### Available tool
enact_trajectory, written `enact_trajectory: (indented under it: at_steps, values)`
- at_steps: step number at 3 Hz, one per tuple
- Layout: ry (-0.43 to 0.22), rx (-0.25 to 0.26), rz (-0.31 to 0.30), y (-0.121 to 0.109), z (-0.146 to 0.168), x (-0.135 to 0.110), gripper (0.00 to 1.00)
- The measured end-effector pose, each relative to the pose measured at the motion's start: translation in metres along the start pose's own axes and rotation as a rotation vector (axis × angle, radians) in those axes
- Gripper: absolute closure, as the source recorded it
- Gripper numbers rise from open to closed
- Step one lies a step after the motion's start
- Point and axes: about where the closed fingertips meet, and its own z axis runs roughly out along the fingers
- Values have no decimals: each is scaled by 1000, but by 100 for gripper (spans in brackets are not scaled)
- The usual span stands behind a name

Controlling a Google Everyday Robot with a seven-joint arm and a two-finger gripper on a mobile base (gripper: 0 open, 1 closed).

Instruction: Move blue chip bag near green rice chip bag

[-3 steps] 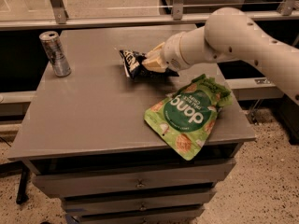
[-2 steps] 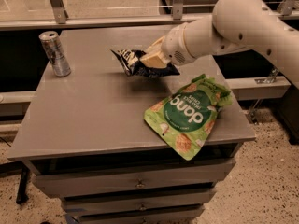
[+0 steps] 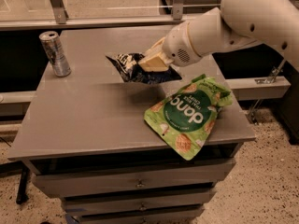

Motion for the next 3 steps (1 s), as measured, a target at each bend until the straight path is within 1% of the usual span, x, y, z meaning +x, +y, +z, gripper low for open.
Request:
enact_trajectory:
  at_steps: [1,2,3]
  values:
    - [17,-17,36,9,0,6,62]
    - [29,-23,55,13,3,11,39]
    - [39,-21,64,12,6,16,15]
